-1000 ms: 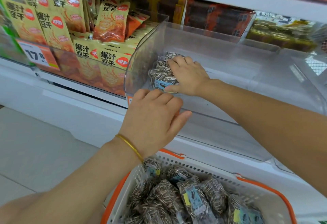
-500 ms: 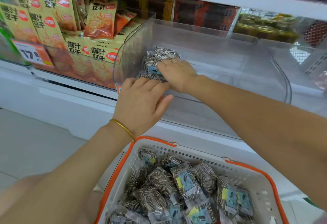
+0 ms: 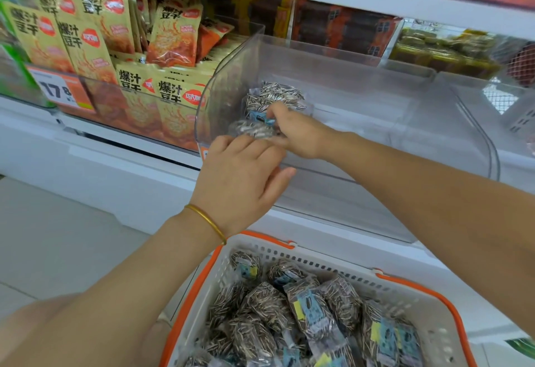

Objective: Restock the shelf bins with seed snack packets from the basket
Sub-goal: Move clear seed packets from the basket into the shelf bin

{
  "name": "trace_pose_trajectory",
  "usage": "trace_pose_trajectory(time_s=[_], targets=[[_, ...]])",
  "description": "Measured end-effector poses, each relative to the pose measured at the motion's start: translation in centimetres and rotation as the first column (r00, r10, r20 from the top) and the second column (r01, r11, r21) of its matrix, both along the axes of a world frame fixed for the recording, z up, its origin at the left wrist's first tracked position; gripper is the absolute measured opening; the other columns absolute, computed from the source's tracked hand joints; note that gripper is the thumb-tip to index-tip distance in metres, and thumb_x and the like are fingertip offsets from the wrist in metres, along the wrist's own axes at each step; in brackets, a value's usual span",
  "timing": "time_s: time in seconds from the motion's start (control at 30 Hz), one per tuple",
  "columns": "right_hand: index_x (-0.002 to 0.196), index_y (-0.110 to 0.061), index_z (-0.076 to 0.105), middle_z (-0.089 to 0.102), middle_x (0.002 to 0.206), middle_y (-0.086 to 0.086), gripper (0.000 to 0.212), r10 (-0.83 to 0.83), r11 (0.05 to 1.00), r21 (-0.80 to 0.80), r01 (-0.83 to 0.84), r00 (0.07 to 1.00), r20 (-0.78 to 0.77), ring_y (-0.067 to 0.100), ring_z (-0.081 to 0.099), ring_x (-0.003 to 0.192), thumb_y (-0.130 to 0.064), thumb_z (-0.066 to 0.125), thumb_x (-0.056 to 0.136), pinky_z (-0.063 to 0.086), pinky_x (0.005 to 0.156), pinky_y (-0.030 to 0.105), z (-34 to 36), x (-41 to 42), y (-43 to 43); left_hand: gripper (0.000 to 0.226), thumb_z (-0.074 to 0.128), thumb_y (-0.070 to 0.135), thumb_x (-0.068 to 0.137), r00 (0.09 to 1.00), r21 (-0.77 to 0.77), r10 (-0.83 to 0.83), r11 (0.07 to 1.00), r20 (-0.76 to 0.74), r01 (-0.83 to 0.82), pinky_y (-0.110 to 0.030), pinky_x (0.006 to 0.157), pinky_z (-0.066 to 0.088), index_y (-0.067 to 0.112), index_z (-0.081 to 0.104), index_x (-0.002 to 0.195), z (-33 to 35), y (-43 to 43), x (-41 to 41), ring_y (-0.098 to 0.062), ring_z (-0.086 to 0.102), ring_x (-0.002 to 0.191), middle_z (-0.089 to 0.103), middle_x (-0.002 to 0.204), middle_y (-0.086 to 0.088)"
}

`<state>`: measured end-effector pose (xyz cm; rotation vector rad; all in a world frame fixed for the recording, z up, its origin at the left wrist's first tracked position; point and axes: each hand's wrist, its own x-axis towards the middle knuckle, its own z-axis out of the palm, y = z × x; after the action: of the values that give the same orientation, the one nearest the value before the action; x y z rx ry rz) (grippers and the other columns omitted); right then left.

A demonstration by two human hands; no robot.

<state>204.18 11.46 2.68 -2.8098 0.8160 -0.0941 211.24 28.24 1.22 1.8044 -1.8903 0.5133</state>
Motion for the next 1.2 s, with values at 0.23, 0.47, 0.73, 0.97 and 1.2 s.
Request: trace_pose_trajectory(time_s=[0.23,0.47,0.73,0.97,1.2], targets=[[0.115,-0.006,0.039,0.046,0.118,0.012,0.035,-0.019,0.983,-0.183,0.027,0.999,0.044,0.029,0.051,0.096,-0.020,0.059,0.090,0.045,0.085,0.044,0.1,1.2,-0.2,0.044,0.032,0.044,0.093,1.000,0.016,0.007,1.000,-0.008,-0.007,-0.039,0.076,0.034,0.017,0.067,0.097,0.0,0.0,-0.1,-0.026,0.061,0.086,0.067,0.089,0.002],[0.122,-0.017,0.047,0.044,0.125,0.007,0.042,-0.074,0.967,-0.238,0.090,0.994,0.076,0.028,0.046,0.113,-0.025,0.066,0.086,0.044,0.089,0.042,0.4,1.3,-0.6,0.043,0.033,0.043,0.093,1.000,0.010,0.005,1.000,-0.010,-0.005,-0.039,0.076,0.036,0.017,0.067,0.095,0.0,0.0,0.0,-0.026,0.061,0.086,0.067,0.089,0.002],[0.125,-0.016,0.044,0.044,0.128,0.007,0.050,-0.115,0.957,-0.256,0.135,0.989,0.089,0.027,0.043,0.118,-0.026,0.069,0.083,0.043,0.091,0.040,0.8,1.5,-0.1,0.040,0.035,0.042,0.093,1.000,0.011,-0.006,1.000,-0.001,0.006,-0.039,0.078,0.036,0.018,0.067,0.098,0.0,0.1,0.1,-0.026,0.061,0.088,0.067,0.093,0.002],[0.123,-0.014,0.046,0.044,0.125,0.008,0.046,-0.119,0.960,-0.245,0.137,0.989,0.086,0.028,0.042,0.117,-0.027,0.068,0.084,0.043,0.091,0.040,2.1,0.9,0.5,0.038,0.039,0.038,0.093,0.999,-0.064,-0.035,0.997,0.023,0.036,-0.039,0.086,0.036,0.014,0.066,0.103,0.0,0.3,0.3,-0.028,0.060,0.095,0.067,0.100,-0.001],[0.101,-0.013,0.058,0.048,0.093,-0.005,0.020,-0.003,0.975,-0.166,0.151,0.749,0.662,0.010,0.049,0.073,-0.012,0.061,0.081,0.044,0.067,0.026,4.0,-9.0,10.2,0.024,0.051,0.025,0.090,0.960,-0.175,-0.208,0.955,0.189,0.241,-0.038,0.068,0.033,0.010,0.069,0.097,-0.4,3.5,-2.6,-0.031,0.058,0.085,0.067,0.096,-0.004]])
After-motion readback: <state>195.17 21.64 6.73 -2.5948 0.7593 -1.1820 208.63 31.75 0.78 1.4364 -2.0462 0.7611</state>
